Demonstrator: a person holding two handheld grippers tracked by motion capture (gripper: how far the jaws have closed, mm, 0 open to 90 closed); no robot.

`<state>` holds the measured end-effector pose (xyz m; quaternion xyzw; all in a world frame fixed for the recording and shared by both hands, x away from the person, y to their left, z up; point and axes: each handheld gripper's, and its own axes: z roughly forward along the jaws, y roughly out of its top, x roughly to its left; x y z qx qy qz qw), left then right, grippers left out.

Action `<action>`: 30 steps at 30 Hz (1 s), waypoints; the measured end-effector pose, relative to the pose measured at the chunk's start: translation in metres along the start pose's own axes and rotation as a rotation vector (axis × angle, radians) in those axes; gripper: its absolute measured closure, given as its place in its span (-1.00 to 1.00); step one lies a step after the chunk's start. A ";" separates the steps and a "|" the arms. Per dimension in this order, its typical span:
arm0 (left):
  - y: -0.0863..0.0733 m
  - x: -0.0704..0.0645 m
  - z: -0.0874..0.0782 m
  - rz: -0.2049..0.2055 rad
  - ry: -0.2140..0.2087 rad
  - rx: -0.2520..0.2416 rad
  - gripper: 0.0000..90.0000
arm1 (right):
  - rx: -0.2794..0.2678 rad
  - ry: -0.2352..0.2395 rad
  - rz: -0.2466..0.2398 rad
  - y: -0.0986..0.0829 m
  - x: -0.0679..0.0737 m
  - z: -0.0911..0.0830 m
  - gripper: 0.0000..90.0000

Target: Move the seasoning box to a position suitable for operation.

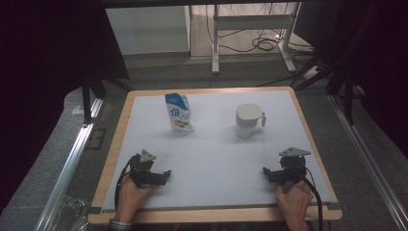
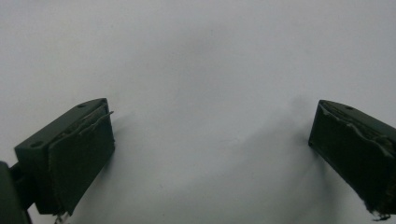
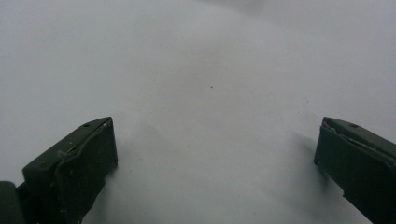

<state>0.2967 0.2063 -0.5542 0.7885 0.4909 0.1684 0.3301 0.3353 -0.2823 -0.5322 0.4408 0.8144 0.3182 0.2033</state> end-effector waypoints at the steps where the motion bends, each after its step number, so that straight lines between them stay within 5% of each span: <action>1: 0.000 0.000 0.000 0.001 0.000 0.000 -1.00 | -0.001 0.000 0.000 0.000 0.000 0.000 -1.00; 30: -0.001 0.000 0.000 -0.001 0.000 -0.007 -1.00 | 0.005 0.008 0.001 0.001 -0.001 0.000 -1.00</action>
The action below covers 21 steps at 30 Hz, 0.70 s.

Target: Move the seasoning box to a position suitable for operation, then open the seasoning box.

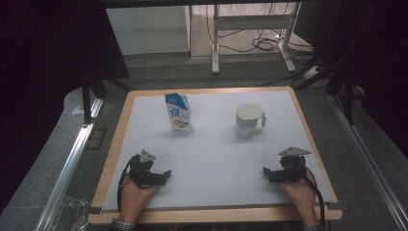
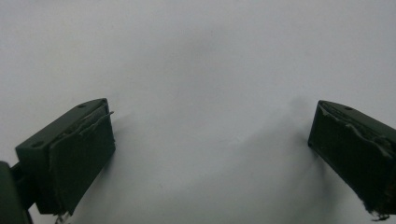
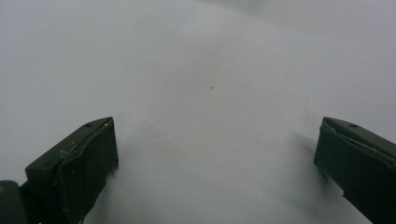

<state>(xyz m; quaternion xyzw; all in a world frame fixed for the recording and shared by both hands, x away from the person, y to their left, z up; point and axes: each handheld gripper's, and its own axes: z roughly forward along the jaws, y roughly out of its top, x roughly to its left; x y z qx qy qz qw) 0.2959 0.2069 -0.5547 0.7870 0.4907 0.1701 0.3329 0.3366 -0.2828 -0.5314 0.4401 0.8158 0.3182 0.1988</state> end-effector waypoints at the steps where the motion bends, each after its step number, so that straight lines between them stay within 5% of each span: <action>1: 0.000 0.000 0.000 0.001 0.000 0.001 -1.00 | 0.002 0.002 -0.001 0.000 0.000 0.000 -0.99; 11: 0.000 0.000 0.000 0.000 0.000 0.000 -1.00 | -0.021 -0.010 -0.018 0.004 0.002 -0.004 -0.89; 21: 0.000 0.000 0.000 0.001 0.000 -0.001 -1.00 | -0.037 0.031 -0.014 0.018 0.004 -0.005 -0.88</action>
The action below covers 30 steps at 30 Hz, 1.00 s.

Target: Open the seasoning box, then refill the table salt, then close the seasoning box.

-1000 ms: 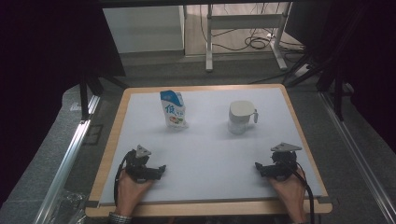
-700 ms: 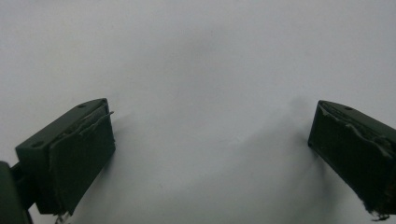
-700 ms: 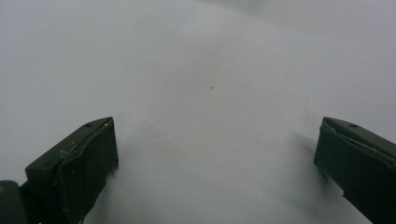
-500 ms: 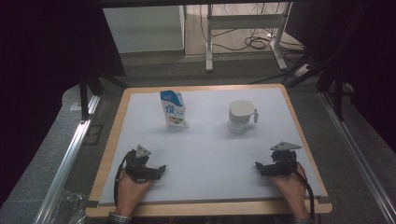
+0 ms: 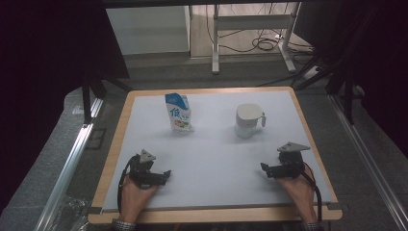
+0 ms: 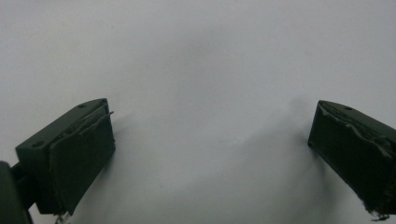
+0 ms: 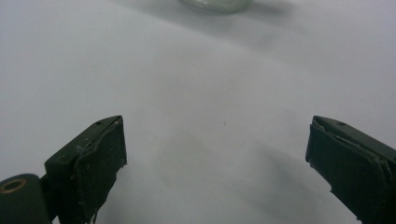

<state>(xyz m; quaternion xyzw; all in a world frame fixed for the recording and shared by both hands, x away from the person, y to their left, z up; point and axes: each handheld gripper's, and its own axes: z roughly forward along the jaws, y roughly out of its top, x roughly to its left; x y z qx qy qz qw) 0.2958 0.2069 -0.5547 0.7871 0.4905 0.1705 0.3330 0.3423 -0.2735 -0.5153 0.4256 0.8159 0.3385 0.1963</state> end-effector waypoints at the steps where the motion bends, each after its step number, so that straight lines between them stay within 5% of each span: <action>1: 0.000 0.000 0.000 0.000 0.000 0.000 -1.00 | 0.000 0.000 0.000 0.000 0.000 0.000 -0.88; 14: 0.000 0.000 0.000 0.000 0.000 0.000 -1.00 | -0.081 -0.060 -0.041 0.021 -0.002 0.001 -0.72; 30: 0.000 0.000 0.000 0.000 0.000 0.000 -1.00 | -0.092 -0.035 0.019 0.035 -0.016 0.006 -0.64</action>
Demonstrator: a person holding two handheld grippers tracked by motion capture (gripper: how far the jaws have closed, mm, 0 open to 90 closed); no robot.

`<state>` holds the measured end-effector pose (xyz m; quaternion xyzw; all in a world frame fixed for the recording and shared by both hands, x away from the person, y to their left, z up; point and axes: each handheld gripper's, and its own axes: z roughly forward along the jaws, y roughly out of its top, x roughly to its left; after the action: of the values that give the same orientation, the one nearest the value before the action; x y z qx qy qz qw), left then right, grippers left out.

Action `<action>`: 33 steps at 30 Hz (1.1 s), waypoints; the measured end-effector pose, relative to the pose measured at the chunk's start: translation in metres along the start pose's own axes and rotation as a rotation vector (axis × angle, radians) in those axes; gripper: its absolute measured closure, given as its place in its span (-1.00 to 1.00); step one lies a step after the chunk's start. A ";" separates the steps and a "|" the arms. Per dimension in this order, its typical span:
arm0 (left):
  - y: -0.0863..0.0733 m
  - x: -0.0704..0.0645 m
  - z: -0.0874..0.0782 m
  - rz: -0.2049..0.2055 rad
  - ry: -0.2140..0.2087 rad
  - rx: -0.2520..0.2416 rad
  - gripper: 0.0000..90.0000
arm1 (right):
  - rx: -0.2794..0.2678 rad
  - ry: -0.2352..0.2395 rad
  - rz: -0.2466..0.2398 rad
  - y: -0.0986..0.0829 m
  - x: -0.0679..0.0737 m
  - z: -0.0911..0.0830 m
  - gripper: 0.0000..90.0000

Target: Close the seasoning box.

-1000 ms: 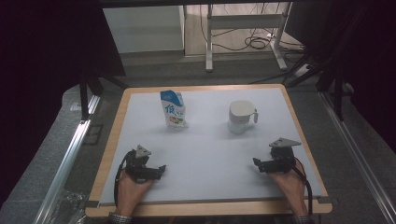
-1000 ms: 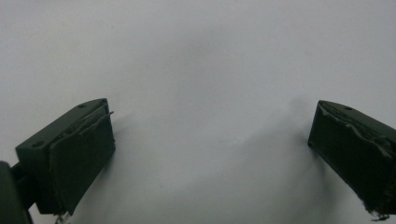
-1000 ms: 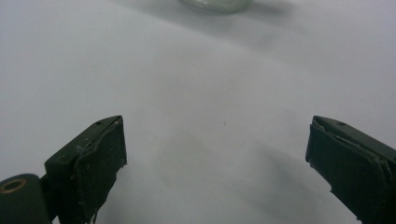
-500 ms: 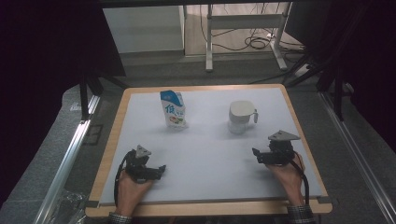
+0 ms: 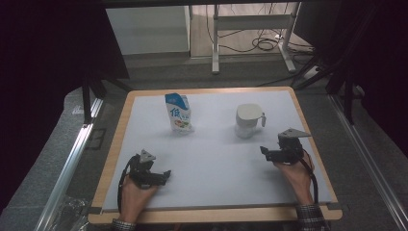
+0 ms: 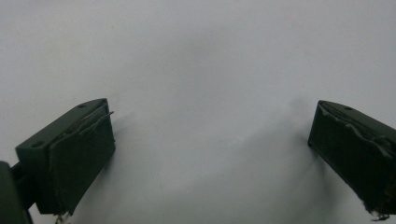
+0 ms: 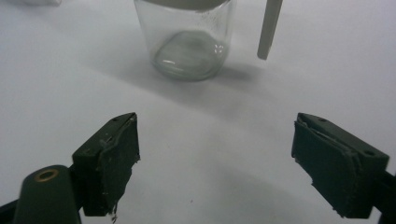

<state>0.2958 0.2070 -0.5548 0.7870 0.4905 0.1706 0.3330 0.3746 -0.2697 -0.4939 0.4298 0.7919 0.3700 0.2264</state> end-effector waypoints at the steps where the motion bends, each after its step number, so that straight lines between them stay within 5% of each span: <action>1: 0.000 0.000 0.000 0.000 0.000 0.000 -1.00 | -0.001 0.002 0.003 0.002 -0.001 0.000 -0.62; 33: 0.000 0.000 0.000 0.001 0.001 0.000 -1.00 | -0.014 -0.048 0.045 0.039 -0.023 0.034 0.19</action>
<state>0.2958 0.2069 -0.5548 0.7872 0.4903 0.1709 0.3328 0.4295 -0.2620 -0.4838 0.4545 0.7738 0.3702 0.2401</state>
